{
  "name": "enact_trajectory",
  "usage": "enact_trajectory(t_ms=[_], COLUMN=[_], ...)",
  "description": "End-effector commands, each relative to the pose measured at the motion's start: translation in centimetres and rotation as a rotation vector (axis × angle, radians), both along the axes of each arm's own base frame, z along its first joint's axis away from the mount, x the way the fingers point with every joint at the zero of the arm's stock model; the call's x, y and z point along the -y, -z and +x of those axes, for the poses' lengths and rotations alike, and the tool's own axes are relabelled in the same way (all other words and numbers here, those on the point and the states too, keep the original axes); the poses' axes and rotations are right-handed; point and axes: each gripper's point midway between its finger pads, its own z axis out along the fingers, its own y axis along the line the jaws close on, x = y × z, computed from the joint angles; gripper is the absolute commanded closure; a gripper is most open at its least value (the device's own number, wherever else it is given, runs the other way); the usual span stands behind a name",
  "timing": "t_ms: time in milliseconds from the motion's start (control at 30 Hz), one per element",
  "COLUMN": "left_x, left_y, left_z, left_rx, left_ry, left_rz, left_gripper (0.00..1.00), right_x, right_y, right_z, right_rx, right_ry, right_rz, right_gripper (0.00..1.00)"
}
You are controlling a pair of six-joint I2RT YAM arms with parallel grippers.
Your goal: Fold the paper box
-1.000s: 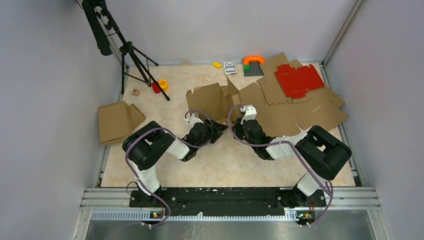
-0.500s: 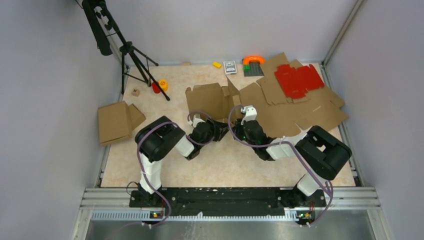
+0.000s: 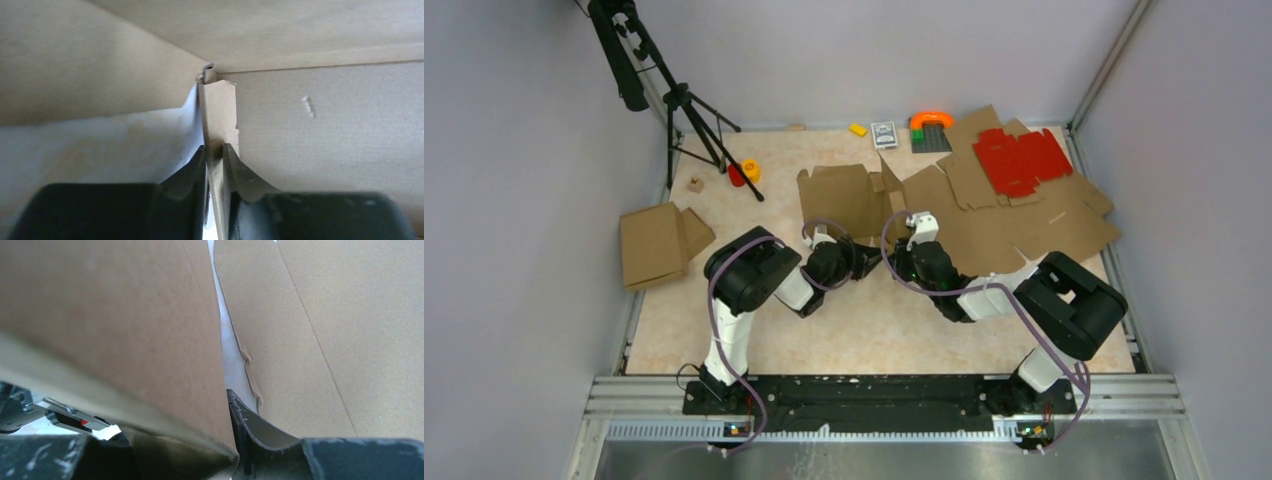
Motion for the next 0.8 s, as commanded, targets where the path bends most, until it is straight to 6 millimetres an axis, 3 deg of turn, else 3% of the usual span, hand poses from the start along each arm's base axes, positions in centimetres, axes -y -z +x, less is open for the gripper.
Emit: enact_trajectory(t_ms=[0, 133, 300, 500, 767], left_x=[0.0, 0.0, -0.2, -0.5, -1.3], left_y=[1.3, 1.7, 1.8, 2.2, 3.2], left_z=[0.5, 0.5, 0.4, 0.3, -0.3], left_rx=[0.003, -0.005, -0.006, -0.015, -0.042], left_ry=[0.019, 0.021, 0.015, 0.008, 0.009], left_rz=[0.011, 0.002, 0.006, 0.019, 0.095], left_gripper=[0.87, 0.99, 1.00, 1.00, 1.00], right_x=[-0.2, -0.3, -0.3, -0.2, 0.5], right_y=[1.6, 1.7, 1.8, 1.1, -1.6], right_z=[-1.8, -1.8, -1.9, -1.9, -1.9], right_rx=[-0.064, -0.066, -0.068, -0.049, -0.006], right_ry=[-0.071, -0.077, -0.081, -0.085, -0.071], right_rz=[-0.027, -0.030, -0.031, -0.023, -0.022], right_gripper=[0.76, 0.76, 0.74, 0.48, 0.19])
